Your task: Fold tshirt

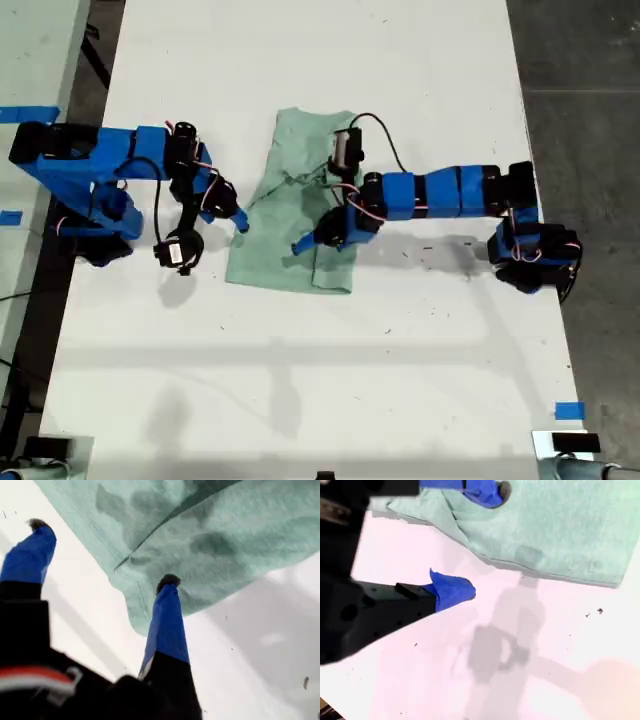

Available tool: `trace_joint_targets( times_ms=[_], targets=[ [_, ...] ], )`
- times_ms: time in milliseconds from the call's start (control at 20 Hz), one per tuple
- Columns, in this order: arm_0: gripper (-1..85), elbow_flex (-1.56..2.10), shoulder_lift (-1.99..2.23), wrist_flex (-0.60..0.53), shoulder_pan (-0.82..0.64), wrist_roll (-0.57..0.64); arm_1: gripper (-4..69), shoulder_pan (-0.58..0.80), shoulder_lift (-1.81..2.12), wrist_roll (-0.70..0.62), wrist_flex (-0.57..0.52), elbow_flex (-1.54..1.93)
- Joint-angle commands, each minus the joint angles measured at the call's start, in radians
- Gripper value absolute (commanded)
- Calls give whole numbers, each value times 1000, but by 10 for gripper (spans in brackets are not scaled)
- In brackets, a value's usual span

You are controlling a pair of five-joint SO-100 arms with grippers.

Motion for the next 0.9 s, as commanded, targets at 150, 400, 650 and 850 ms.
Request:
trace_joint_targets(
  times_ms=[150, 400, 650, 850],
  targets=[
    [217, 54, 44, -48, 166, -176, 365, -20, 175, -12, 71, 38],
    [220, 149, -51, -244, 138, -156, 366, -34, 173, -8, 71, 52],
    [189, 341, -144, -518, 80, -127, 367, -48, 173, 3, 69, 69],
    [1, 422, -186, -715, 69, -117, 368, -51, 172, 9, 49, 98]
  ],
)
